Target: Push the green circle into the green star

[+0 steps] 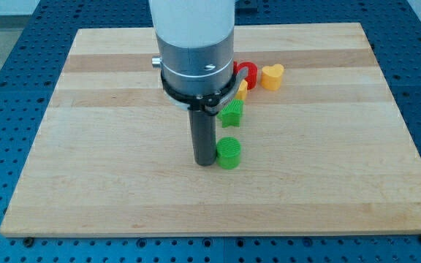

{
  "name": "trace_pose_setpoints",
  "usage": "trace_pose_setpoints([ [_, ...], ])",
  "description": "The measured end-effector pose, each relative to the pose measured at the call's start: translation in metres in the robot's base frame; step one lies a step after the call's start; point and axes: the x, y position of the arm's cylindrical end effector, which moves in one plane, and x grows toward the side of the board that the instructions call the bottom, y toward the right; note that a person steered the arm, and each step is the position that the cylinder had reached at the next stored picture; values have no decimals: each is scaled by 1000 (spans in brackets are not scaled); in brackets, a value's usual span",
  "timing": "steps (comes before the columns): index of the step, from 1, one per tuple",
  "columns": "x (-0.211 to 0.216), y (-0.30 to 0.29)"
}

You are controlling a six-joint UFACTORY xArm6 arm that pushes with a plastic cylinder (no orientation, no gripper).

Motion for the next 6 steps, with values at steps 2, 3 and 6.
trace_pose_setpoints([
  [2, 42, -16],
  [3, 66, 4],
  [6, 45, 44],
])
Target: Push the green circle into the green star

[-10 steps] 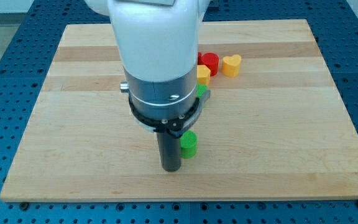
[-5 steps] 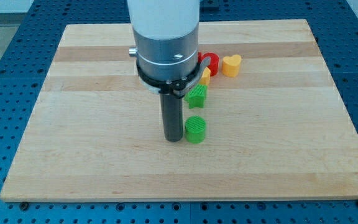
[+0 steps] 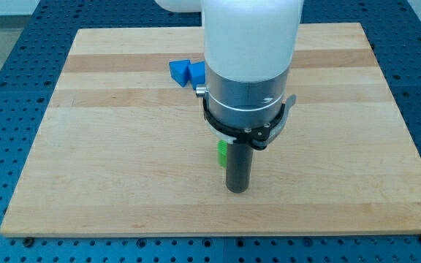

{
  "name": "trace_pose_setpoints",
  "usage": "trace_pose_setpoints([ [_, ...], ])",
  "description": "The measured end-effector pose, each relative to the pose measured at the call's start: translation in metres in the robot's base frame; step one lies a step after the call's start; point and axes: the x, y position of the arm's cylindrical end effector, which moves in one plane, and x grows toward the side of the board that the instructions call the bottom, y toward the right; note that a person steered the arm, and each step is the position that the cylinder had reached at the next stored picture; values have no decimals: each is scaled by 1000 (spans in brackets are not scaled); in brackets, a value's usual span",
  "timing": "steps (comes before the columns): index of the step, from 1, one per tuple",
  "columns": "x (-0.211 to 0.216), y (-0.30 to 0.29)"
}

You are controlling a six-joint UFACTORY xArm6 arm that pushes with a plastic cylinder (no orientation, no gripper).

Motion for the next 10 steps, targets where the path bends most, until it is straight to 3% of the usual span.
trace_pose_setpoints([
  [1, -36, 0],
  [6, -51, 7],
  [7, -52, 68],
  [9, -130, 186],
  [10, -131, 191],
])
